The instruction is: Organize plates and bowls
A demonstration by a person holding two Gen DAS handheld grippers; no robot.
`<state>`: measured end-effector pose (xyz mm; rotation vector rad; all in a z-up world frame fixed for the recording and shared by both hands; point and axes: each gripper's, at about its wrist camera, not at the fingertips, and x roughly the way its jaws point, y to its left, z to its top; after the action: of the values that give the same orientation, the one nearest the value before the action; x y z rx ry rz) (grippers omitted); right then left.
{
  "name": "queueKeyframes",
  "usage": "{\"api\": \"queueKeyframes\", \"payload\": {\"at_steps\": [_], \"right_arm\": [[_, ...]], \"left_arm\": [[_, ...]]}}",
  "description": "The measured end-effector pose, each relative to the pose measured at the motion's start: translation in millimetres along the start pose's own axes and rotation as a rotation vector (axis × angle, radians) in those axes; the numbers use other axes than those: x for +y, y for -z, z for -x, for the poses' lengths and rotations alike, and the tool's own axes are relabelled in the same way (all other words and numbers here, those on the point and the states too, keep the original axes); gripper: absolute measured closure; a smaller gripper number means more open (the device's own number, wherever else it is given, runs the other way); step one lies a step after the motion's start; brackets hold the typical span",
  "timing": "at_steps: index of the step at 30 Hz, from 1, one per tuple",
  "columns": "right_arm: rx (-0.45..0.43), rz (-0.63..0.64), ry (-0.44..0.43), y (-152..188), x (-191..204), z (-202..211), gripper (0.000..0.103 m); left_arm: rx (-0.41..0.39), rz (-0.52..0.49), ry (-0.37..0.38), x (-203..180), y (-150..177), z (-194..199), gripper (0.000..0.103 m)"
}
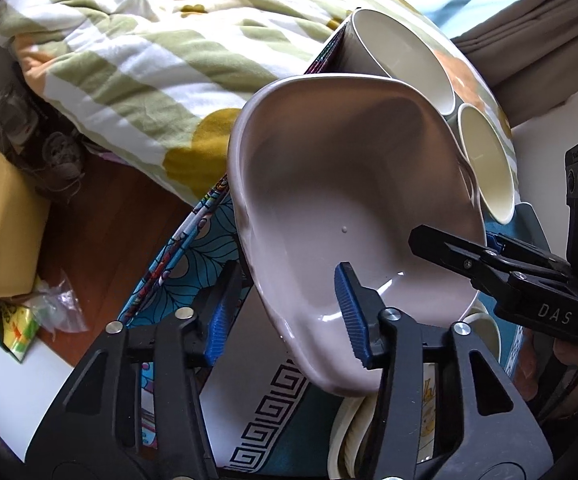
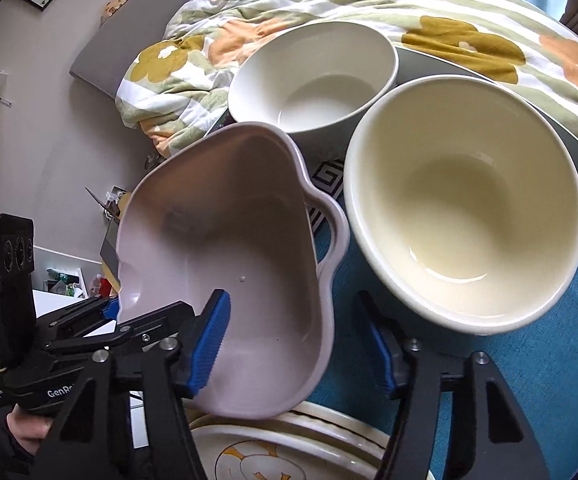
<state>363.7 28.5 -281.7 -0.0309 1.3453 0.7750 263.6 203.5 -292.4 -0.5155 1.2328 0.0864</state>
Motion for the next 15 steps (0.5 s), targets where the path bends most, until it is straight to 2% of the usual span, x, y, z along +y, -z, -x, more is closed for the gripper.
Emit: {"api": "queueKeyframes", "payload": {"at_steps": [1,2,3,4,10,15], "right_arm": [[-0.004,0.003,0.008,-1,0,-1,0.059],[-0.007,0.006,0.016,-1,0,-3,0.075],[-0.005,0.006,0.022,-1,-1,-4,0.085],[-0.003,0.005,0.037,-1,-2,-6,0.091],[-0.024,0.022,0.033,4,-2,2,0.092],[-0.075,0.064,0.027,11,10,27,0.092]], "left_arm": [[0.001,-0.008,-0.004,1,0,-2,0.086],[0.003,-0.012,-0.013,0,0,-4,0.088],[-0.001,-0.013,-0.017,0,0,-4,0.089],[-0.007,-0.013,-0.023,0,1,-4,0.091],[-0.053,-0.043,-0.068,-7,5,7,0.092],[-0.119,-0.083,-0.093,-20,9,39,0.092]]}}
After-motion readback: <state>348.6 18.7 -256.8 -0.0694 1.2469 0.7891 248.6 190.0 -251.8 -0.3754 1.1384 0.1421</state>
